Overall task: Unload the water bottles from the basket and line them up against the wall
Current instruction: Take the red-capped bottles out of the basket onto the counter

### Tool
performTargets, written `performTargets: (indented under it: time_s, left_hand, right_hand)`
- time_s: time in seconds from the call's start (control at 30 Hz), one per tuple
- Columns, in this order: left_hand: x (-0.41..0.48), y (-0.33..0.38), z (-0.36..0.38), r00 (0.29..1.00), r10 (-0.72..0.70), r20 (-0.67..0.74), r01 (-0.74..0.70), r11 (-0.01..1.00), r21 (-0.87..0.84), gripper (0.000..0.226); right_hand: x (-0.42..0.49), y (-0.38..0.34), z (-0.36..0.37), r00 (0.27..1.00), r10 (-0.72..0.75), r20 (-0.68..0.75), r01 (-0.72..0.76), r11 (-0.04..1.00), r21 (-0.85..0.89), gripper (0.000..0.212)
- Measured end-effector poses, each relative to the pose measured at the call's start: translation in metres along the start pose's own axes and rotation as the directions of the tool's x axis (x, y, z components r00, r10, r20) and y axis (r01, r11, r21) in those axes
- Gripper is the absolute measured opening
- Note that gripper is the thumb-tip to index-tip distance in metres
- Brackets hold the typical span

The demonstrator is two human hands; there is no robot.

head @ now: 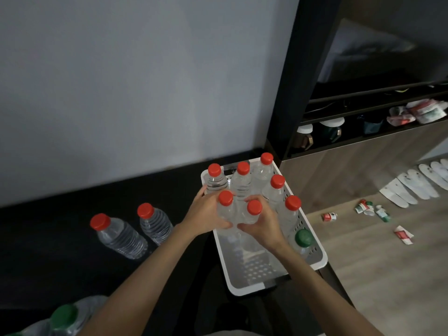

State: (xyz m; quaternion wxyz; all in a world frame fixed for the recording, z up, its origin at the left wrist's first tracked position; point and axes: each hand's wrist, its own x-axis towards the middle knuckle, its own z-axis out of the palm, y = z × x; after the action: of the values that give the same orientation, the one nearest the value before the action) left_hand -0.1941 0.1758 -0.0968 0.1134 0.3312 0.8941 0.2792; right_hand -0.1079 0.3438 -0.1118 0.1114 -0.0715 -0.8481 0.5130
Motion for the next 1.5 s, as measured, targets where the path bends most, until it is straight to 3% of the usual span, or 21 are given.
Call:
performTargets:
  time_s: [0.13,0.3,0.53,0.67,0.8,1.07,1.33,1.5]
  left_hand:
    - [0.006,-0.001,-0.006,1.0,-0.025,0.014,0.024,0.998,0.054,0.067]
    - [0.004,0.0,-0.004,0.997,-0.044,-0.059,0.043,0.999,-0.02,0.046]
    - [0.002,0.021,-0.028,0.984,-0.119,-0.13,0.123,0.992,0.023,0.044]
    - [-0.003,0.04,-0.063,0.968,-0.091,-0.235,0.115,0.989,0.092,0.063]
    - [-0.013,0.059,-0.103,0.946,-0.038,-0.321,0.051,0.998,0.033,0.061]
    - [-0.031,0.059,-0.192,0.874,-0.088,-0.477,0.053,0.995,-0.087,0.059]
    - [-0.051,0.001,-0.243,0.829,-0.176,-0.531,0.117,0.983,-0.143,0.058]
    - [-0.061,-0.056,-0.24,0.82,-0.268,-0.505,0.214,0.963,-0.163,0.059]
  right_hand:
    - [0.002,0.001,-0.001,1.0,0.028,0.008,-0.028,0.999,-0.021,0.055]
    - [0.001,-0.004,-0.004,1.0,0.025,-0.005,-0.025,0.999,-0.023,0.05]
    - [0.003,-0.055,-0.027,0.999,-0.036,-0.032,0.032,0.992,-0.118,0.055]
    - [0.003,-0.098,-0.045,0.993,-0.088,-0.082,0.074,0.983,-0.166,0.055]
    - [0.007,-0.141,-0.059,0.981,-0.17,-0.096,0.147,0.966,-0.215,0.049]
    - [0.036,-0.208,-0.064,0.954,-0.263,-0.147,0.256,0.965,-0.063,0.053]
    - [0.08,-0.222,-0.001,0.968,-0.252,0.011,0.251,0.964,0.084,0.057]
    - [0.103,-0.2,0.053,0.965,-0.196,0.173,0.19,0.98,0.052,0.058]
